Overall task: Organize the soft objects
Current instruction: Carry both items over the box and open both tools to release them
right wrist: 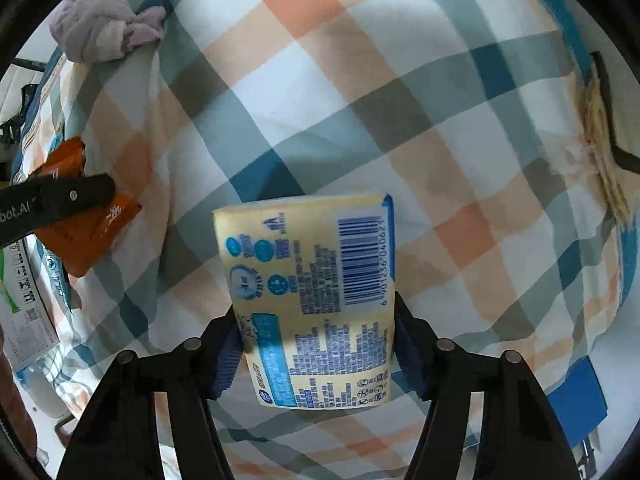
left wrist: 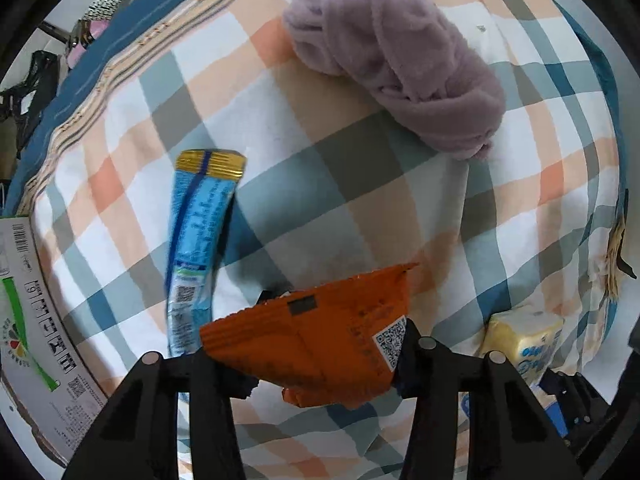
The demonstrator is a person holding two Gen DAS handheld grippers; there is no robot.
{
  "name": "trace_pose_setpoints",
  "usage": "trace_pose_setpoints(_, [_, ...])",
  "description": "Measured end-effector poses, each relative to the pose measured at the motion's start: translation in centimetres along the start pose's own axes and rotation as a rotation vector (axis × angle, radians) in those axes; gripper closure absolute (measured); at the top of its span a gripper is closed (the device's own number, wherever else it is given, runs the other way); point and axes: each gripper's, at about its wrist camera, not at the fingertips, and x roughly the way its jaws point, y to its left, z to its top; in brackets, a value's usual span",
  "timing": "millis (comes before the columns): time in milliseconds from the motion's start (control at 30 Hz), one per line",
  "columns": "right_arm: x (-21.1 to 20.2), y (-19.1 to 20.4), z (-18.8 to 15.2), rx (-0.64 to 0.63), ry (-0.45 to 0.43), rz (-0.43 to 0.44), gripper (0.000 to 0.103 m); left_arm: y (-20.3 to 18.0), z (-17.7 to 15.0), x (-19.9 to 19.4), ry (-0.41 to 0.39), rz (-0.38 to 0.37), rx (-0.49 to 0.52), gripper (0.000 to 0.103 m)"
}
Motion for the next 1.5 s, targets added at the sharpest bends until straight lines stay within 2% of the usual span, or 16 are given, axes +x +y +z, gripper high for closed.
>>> trace_pose_setpoints(200, [-1.9, 1.7, -1.5, -0.024, -0.046, 0.004, 0.037, 1.1, -2.8, -1.9, -0.047, -0.020, -0.024, 0.059])
trace_pose_setpoints(267, [-3.7, 2.4, -2.1, -0.043, -0.063, 0.014, 0.037, 1.9, -4.4, -3.1, -0.075, -0.031, -0.034, 0.059])
trace_pose_setpoints(467, [-8.0, 7.5, -5.3, -0.163, -0.121, 0.063, 0.037, 6.1, -10.1, -7.6, -0.156, -0.098, -0.092, 0.059])
trace_pose_setpoints(767, [-15.1, 20.3, -11.0, -0.428, -0.196, 0.175, 0.037, 18.1, -17.9, -15.7, -0.268, -0.151, -0.244, 0.059])
trace_pose_setpoints(900, [-17.5, 27.2, -13.6, -0.540, -0.220, 0.218, 0.037, 24.0, -20.9, -18.2, -0.319, -0.135, -0.303, 0.059])
trace_pose_setpoints(1033, [-19.5, 33.3, -16.3, -0.625, -0.229, 0.213, 0.037, 30.4, -23.7, -20.3, -0.370, -0.085, -0.347, 0.059])
trace_pose_setpoints(1233, [-18.2, 41.0, -18.0, -0.647, -0.210, 0.201, 0.037, 38.7, -24.8, -19.6, -0.384, -0.028, -0.418, 0.059])
trace_pose_setpoints(1500, [-13.4, 48.2, -16.9, -0.605, -0.176, 0.126, 0.037, 47.5, -21.6, -15.2, -0.320, -0.002, -0.462, 0.059])
